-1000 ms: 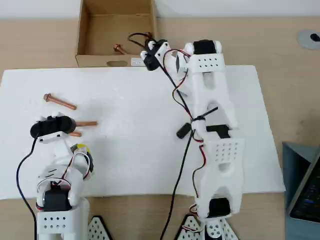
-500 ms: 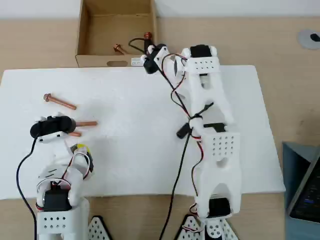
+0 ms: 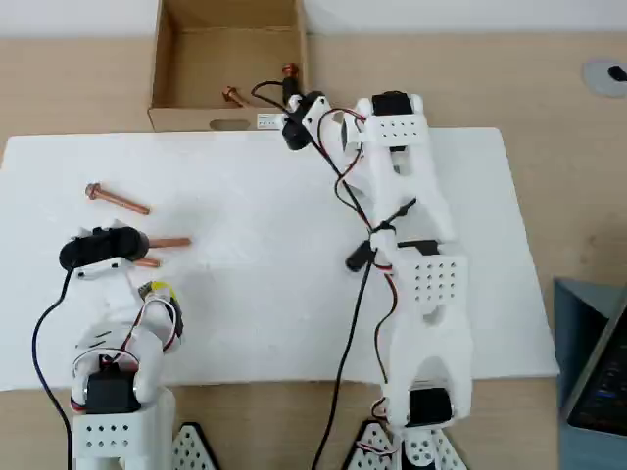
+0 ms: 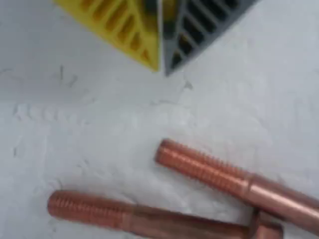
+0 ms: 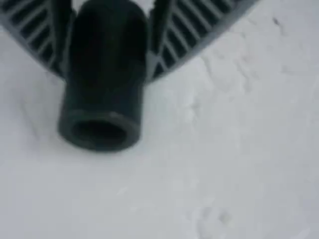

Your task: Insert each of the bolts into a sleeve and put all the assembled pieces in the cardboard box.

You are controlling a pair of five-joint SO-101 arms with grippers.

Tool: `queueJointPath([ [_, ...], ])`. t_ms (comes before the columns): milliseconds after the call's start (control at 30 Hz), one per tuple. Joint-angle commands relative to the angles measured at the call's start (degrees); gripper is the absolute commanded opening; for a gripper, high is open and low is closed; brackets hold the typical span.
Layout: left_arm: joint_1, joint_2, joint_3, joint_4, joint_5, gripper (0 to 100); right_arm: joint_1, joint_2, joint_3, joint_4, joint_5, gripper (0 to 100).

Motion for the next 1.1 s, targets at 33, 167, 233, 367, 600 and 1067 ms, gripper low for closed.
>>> queueJointPath([
  [33,-0.35,-0.48,-0.26,-0.79,0.00,0,-1.01,-0.13,-4.70,3.25,0.09,1.1],
  [167,-0.35,-0.48,-0.26,-0.79,0.00,0,-2.24,-0.13,-14.64,10.46,-1.49,1.1],
  [233,-0.35,-0.48,-0.26,-0.79,0.00,0,-2.95,-0.13,-20.44,14.59,-2.02,1.1],
  [367,-0.09,-0.48,-0.26,-0.79,-0.35,0,-3.21,-0.22,-29.58,18.81,-5.19,1.1],
  [600,0.09,-0.48,-0.26,-0.79,-0.35,0,-2.59,-11.38,-25.10,18.81,-7.56,1.1],
  [1067,0.18,-0.48,-0.35,-0.88,-0.35,0,-1.71,-49.36,9.45,18.73,-18.29,1.1],
])
